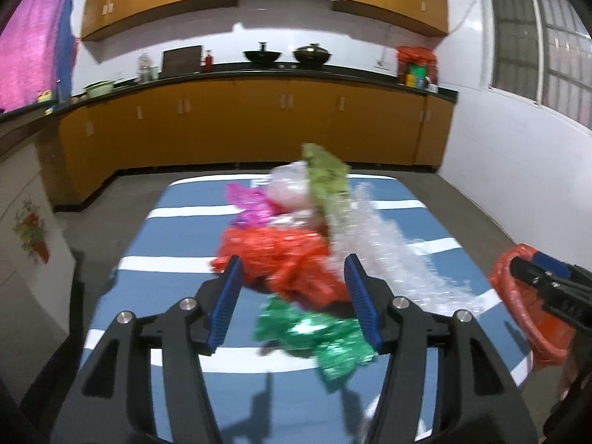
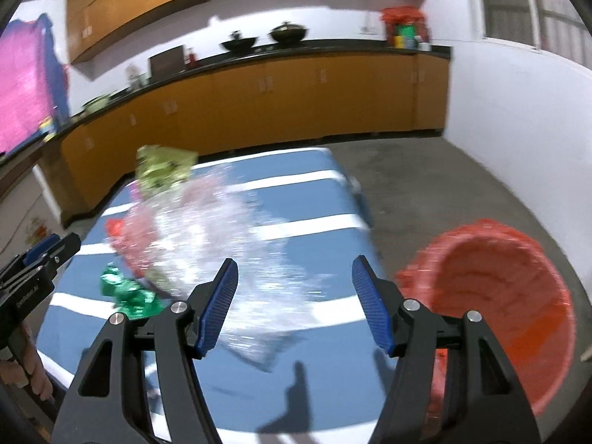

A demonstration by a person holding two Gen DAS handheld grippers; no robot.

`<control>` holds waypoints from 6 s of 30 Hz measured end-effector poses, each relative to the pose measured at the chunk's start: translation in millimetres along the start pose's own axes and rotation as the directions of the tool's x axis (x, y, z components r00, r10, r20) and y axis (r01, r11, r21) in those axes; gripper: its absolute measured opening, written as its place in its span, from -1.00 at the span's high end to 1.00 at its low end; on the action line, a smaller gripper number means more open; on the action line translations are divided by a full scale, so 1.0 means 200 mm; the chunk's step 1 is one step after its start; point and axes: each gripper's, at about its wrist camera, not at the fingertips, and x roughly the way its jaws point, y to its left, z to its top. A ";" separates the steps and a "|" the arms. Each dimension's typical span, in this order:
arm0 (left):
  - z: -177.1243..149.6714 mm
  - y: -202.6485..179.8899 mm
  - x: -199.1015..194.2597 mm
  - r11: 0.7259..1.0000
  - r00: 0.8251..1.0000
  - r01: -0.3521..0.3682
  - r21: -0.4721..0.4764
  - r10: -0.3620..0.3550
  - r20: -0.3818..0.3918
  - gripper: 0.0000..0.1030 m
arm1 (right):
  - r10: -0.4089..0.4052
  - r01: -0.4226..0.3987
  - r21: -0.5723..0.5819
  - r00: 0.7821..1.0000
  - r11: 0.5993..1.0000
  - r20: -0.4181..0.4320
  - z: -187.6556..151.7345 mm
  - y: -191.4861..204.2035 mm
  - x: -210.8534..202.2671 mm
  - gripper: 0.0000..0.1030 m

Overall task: Collect trash
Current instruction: 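Return both tools to the table and close the right tool on bubble wrap, then lift bubble wrap with the right tool while the left tool grasps another bubble wrap piece, then lower both bubble wrap pieces into the red basket and open both tools, then move both tools back to the table and close the right tool on the green paw-print bag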

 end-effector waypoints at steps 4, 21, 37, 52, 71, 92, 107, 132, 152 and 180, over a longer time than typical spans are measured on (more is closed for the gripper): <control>-0.03 0.11 -0.02 0.999 1.000 -0.028 -0.037 0.028 -0.004 -0.10 | 0.038 -0.040 -0.052 0.999 0.998 -0.030 -0.01 0.16 0.11 -0.24; -0.09 0.20 0.01 0.996 0.999 -0.022 -0.089 0.019 -0.035 -0.10 | -0.001 -0.010 -0.057 0.981 0.998 -0.194 -0.09 0.24 0.38 0.42; -0.03 -0.10 0.13 0.992 0.991 0.108 -0.061 -0.112 -0.070 -0.10 | -0.014 0.021 0.069 0.996 0.997 -0.088 -0.07 -0.03 0.14 0.79; 0.00 -0.43 0.45 0.991 0.972 0.135 0.006 -0.131 -0.195 0.32 | -0.012 0.017 0.113 0.999 0.993 -0.042 -0.04 -0.17 0.01 0.79; 0.10 -0.51 0.22 0.946 0.944 0.320 0.054 -0.313 -0.109 0.94 | -0.058 0.051 0.162 0.998 0.986 0.036 -0.01 -0.33 -0.18 0.80; 0.14 -0.80 0.06 0.877 0.886 0.463 0.126 -0.456 -0.085 0.94 | -0.163 0.142 0.239 0.984 0.961 0.072 -0.05 -0.60 -0.36 0.81; 0.25 -1.07 -0.10 0.788 0.803 0.593 0.166 -0.593 -0.051 0.94 | -0.247 0.205 0.303 0.963 0.931 0.107 -0.05 -0.83 -0.53 0.81; 0.10 -1.63 -0.02 0.679 0.713 0.700 0.219 -0.679 -0.173 0.94 | -0.281 0.227 0.391 0.956 0.892 0.086 -0.15 -1.08 -0.58 0.82; -0.07 -1.54 0.14 0.736 0.760 0.647 0.202 -0.600 -0.250 0.42 | -0.279 0.225 0.402 0.957 0.888 0.081 -0.17 -1.12 -0.57 0.20; -0.03 -0.63 -0.01 0.955 0.967 0.254 0.155 -0.257 -0.002 -0.33 | -0.187 0.169 0.159 0.976 0.973 0.109 -0.03 -0.54 -0.36 -0.39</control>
